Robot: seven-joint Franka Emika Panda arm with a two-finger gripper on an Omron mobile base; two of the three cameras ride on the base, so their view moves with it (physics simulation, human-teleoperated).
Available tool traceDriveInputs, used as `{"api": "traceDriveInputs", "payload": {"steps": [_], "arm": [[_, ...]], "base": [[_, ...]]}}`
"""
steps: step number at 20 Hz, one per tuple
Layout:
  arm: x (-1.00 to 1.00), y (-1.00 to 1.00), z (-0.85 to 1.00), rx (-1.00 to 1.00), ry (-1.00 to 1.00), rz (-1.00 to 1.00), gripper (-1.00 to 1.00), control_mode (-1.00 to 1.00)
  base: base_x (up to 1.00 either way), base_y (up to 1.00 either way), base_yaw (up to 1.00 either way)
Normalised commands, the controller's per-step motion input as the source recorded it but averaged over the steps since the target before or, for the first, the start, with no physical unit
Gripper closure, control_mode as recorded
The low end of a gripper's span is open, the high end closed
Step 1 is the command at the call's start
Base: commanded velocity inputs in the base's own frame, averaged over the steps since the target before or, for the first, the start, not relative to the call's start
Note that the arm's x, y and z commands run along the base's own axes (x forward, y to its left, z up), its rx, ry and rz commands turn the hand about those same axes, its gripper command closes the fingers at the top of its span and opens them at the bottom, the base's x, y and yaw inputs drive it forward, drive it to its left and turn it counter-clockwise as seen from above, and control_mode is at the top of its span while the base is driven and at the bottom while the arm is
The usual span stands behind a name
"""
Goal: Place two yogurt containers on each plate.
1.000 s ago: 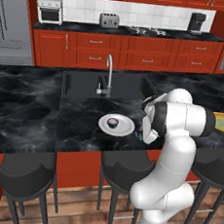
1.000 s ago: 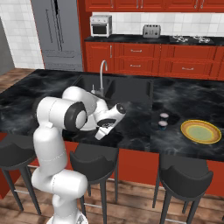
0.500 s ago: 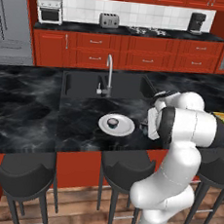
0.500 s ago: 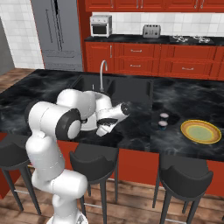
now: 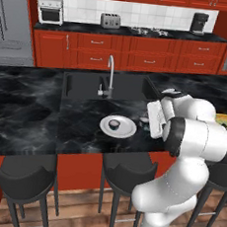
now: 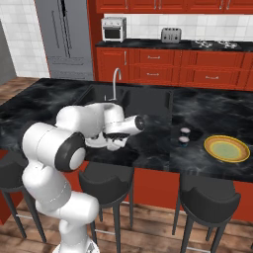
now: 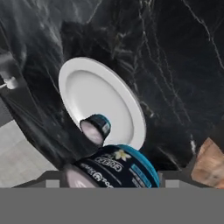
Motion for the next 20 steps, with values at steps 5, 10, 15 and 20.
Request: {"api": "traceDriveInputs", "payload": {"steps": [5, 10, 15, 20], "arm": [[0.25, 0.00, 0.10, -0.02, 0.04, 0.50, 1.00, -1.00], [0.07, 0.01, 0.00, -0.07, -0.18, 0.48, 1.00, -1.00], [0.34, 0.14, 0.00, -0.03, -0.20, 0.27, 1.00, -1.00], [0.55, 0.53, -0.07, -0.09, -0.01, -0.02, 1.00, -1.00]], "base": [[0.00, 0.00, 0.00], [0.00, 0.00, 0.00], [0.00, 0.00, 0.00], [0.00, 0.00, 0.00]]}}
